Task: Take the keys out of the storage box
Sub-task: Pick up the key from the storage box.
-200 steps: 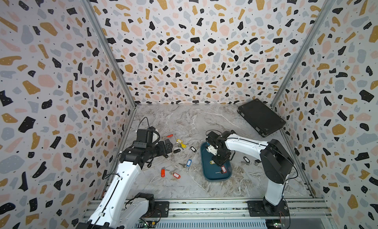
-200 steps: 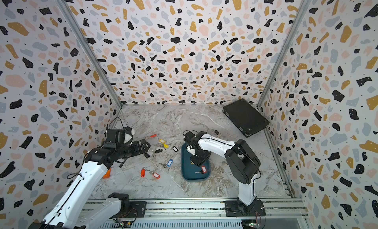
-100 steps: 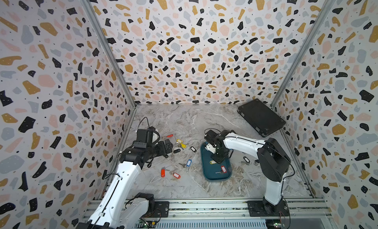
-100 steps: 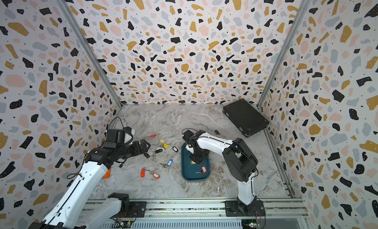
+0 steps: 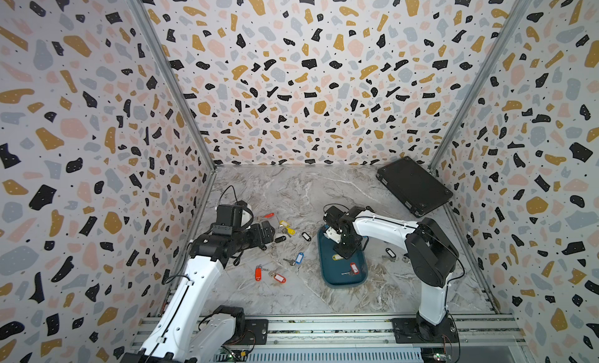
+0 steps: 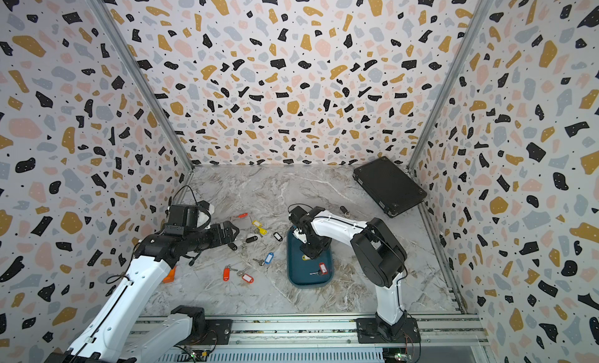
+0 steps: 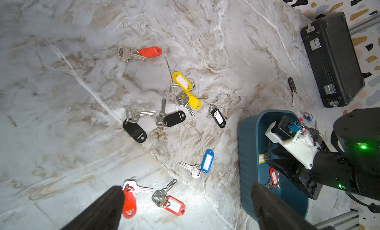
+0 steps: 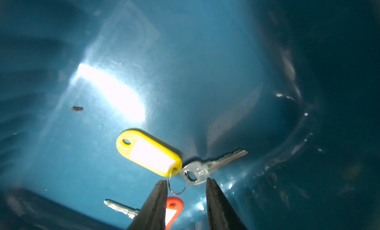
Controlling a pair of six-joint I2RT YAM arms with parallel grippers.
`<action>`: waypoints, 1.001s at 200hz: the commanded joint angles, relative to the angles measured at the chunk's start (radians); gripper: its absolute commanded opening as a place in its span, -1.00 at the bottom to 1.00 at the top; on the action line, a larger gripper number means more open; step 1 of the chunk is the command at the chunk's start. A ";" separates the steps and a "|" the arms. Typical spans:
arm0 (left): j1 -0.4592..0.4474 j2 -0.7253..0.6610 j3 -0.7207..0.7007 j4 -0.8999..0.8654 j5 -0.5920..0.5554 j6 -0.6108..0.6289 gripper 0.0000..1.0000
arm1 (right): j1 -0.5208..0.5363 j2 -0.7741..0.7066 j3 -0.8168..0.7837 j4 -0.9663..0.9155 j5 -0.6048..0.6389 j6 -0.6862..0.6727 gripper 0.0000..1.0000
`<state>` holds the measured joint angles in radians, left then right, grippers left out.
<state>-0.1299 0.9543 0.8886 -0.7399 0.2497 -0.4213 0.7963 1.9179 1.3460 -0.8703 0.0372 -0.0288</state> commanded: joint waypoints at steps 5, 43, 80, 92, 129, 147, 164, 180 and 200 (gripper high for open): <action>0.006 0.003 -0.010 0.023 0.010 0.019 1.00 | 0.001 -0.004 0.013 -0.016 -0.003 -0.013 -0.25; 0.006 0.002 -0.009 0.023 0.010 0.019 0.99 | 0.001 0.011 0.009 -0.009 0.000 -0.009 -0.37; 0.006 0.003 -0.010 0.021 0.008 0.020 0.99 | 0.002 0.024 0.011 -0.012 0.004 -0.003 -0.71; 0.006 0.002 -0.010 0.022 0.009 0.021 0.99 | 0.001 0.025 0.010 -0.014 0.004 -0.002 -0.72; 0.006 0.001 -0.010 0.022 0.010 0.021 0.98 | 0.003 0.007 0.002 -0.014 0.003 0.008 -1.00; 0.006 0.000 -0.009 0.021 0.012 0.022 0.98 | 0.003 -0.027 0.005 -0.025 0.004 0.023 -1.00; 0.006 -0.002 -0.010 0.023 0.013 0.022 0.98 | 0.001 -0.076 0.015 -0.043 0.008 0.038 -1.00; 0.006 -0.002 -0.010 0.022 0.014 0.022 0.98 | -0.001 -0.127 0.032 -0.063 0.024 0.052 -1.00; 0.006 -0.006 -0.011 0.023 0.015 0.022 0.98 | -0.012 -0.183 0.065 -0.088 0.050 0.067 -1.00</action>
<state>-0.1299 0.9565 0.8883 -0.7391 0.2539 -0.4114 0.7956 1.8519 1.3468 -0.8917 0.0505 0.0010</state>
